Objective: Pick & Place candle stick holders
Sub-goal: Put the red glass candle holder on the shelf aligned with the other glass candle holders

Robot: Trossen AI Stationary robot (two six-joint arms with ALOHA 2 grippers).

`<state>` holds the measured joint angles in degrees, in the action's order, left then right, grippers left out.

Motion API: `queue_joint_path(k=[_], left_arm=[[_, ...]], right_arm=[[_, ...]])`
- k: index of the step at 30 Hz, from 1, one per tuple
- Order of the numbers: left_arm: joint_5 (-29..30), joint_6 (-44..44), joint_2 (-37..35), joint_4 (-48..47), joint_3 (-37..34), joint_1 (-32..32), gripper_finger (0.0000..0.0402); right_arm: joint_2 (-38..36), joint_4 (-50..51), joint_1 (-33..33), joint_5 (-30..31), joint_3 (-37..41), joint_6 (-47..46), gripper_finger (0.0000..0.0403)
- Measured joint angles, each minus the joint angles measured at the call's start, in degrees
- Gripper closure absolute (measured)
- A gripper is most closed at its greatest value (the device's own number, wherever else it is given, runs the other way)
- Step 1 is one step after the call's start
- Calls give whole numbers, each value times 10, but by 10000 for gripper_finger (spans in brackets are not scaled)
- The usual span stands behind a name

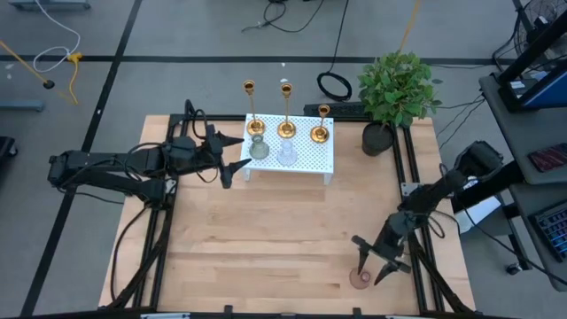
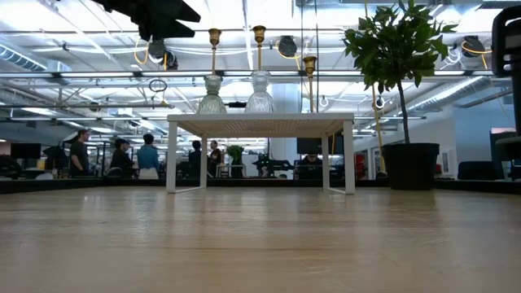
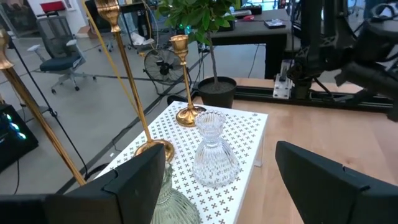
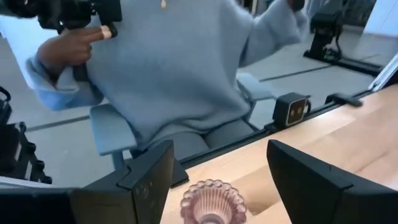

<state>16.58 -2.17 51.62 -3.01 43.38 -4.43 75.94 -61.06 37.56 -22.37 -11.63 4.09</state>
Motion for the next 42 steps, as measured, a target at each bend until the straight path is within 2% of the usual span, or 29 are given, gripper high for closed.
queue_joint_path(k=[10,18,21,25,30,34,36,42], left_arm=[[0,2,0,0,0,0,89],[0,1,0,0,0,0,89],[0,1,0,1,0,0,89],[0,1,0,1,0,0,89],[0,1,0,2,0,0,89],[0,-2,0,2,0,0,89],[0,-3,0,2,0,0,89],[0,-3,0,2,0,0,89]], right_arm=[[117,-10,2,-4,-48,-10,149],[123,4,15,0,-45,-15,149],[122,0,16,29,-45,-15,153],[123,22,15,75,-45,-40,185],[123,27,15,72,-45,-47,243],[123,26,6,76,-45,-25,251],[123,26,-3,96,-45,-22,251],[122,20,-50,210,-45,-30,237]])
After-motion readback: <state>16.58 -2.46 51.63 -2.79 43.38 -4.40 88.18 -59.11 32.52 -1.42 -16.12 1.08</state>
